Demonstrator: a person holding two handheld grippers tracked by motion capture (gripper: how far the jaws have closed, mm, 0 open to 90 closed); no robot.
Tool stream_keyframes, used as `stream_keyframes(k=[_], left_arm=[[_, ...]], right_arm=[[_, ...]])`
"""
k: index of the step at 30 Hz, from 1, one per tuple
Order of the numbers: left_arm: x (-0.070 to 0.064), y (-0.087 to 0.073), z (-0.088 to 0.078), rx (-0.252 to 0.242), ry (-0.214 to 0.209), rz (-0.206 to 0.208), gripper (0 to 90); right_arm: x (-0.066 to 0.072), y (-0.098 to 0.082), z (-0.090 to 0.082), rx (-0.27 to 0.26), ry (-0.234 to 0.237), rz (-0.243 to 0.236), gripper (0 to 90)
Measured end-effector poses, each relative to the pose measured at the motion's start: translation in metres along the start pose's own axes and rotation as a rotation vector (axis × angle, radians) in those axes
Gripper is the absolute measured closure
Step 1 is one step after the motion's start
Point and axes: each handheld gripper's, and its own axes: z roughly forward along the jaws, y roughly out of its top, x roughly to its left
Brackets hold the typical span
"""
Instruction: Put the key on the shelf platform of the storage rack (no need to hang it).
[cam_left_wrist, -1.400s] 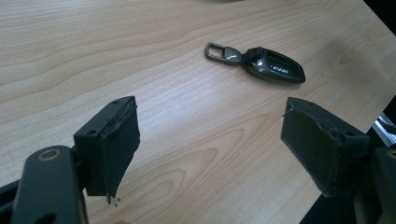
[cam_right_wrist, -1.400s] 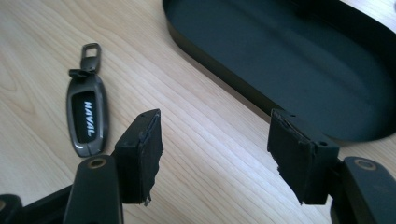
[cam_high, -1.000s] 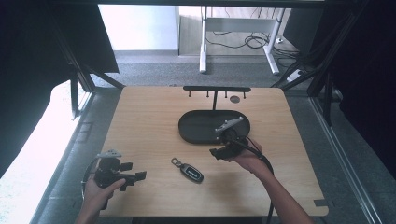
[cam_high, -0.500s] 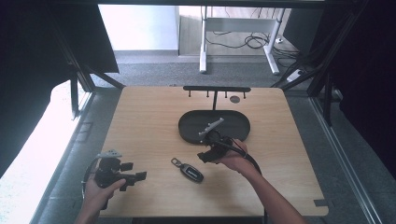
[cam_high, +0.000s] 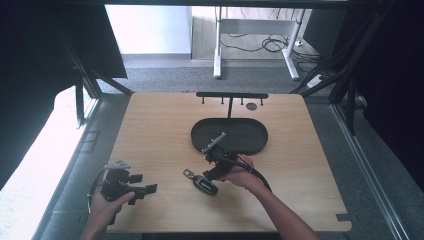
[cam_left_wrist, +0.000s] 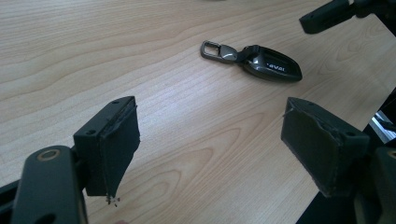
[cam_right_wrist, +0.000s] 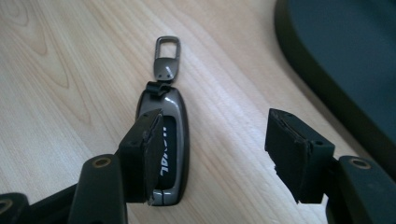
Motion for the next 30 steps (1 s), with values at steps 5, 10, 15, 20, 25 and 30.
stream_keyframes(k=[5,10,15,20,25,30], left_arm=[[0.000,0.000,0.000,0.001,0.000,-0.001,19.7],[0.000,0.000,0.000,0.002,-0.001,-0.001,19.7],[0.000,0.000,0.000,0.001,0.000,-0.001,19.7],[0.000,0.000,0.000,0.002,-0.001,0.002,19.7],[0.000,0.000,0.000,0.004,-0.002,0.005,19.7],[0.000,0.000,0.001,0.003,0.000,0.004,19.7]], right_arm=[[0.007,-0.001,0.013,0.027,0.019,-0.017,37.9],[0.013,-0.001,0.023,0.045,0.033,-0.030,37.3],[0.018,0.000,0.031,0.066,0.043,-0.045,36.9],[0.020,-0.003,0.036,0.089,0.049,-0.050,36.7],[0.021,-0.004,0.042,0.102,0.048,-0.053,36.7],[0.023,-0.004,0.048,0.119,0.049,-0.059,37.2]])
